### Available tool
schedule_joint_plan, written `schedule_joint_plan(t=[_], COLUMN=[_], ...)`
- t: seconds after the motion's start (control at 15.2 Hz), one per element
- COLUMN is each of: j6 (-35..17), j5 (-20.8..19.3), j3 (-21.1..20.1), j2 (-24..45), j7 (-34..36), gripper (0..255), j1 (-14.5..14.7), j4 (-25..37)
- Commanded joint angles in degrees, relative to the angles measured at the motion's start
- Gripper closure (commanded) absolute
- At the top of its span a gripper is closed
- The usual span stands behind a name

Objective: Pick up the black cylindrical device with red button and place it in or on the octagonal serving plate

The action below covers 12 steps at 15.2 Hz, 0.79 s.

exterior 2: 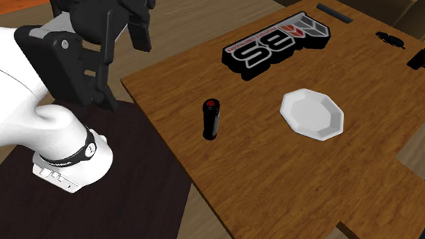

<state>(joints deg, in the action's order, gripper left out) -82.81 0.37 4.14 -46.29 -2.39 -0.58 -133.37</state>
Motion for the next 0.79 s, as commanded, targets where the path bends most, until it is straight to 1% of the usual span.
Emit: schedule_joint_plan(t=[0.0, 0.4, 0.73], j6=[0.0, -11.6, -22.2], j5=[0.0, 3.7, 6.8], j3=[0.0, -5.9, -11.2], j2=[0.0, -0.9, 1.5], j7=[0.0, 7.0, 12.8], gripper=[0, 0, 0], j1=[0.0, 1.0, 2.3], j4=[0.0, -10.0, -16.1])
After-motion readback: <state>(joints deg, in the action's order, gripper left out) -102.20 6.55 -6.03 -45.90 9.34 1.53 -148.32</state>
